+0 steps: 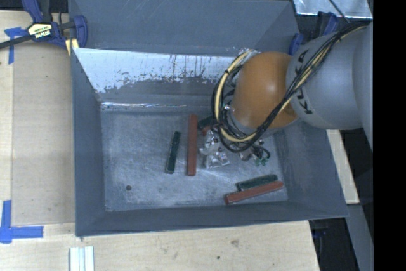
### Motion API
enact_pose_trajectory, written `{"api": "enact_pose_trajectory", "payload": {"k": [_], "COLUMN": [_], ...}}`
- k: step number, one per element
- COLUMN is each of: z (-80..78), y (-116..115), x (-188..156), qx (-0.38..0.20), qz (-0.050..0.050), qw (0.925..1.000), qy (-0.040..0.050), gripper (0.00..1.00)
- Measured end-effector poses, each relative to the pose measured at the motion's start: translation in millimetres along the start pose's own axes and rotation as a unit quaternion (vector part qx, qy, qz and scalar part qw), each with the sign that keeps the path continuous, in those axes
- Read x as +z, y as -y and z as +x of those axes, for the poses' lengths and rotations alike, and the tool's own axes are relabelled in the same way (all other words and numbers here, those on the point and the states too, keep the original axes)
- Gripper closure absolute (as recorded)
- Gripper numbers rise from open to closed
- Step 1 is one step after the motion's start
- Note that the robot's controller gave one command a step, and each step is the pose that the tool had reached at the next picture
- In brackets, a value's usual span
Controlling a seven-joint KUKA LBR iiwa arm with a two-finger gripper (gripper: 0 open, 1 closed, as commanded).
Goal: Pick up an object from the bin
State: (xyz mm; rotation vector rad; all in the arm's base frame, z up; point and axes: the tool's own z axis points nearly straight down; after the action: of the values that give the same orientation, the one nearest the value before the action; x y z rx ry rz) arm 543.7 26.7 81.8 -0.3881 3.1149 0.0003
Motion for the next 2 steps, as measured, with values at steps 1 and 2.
{"api": "enact_pose_trajectory", "payload": {"k": [1, 2], "z": [0.1, 0.1], "y": [0.2, 0.1], "x": [0.0, 0.0], "qx": [0.0, -0.001], "qz": [0.0, 0.0], "qw": [1.0, 1.0], "qy": [-0.0001, -0.0001], "gripper": [0.0, 0.0]}}
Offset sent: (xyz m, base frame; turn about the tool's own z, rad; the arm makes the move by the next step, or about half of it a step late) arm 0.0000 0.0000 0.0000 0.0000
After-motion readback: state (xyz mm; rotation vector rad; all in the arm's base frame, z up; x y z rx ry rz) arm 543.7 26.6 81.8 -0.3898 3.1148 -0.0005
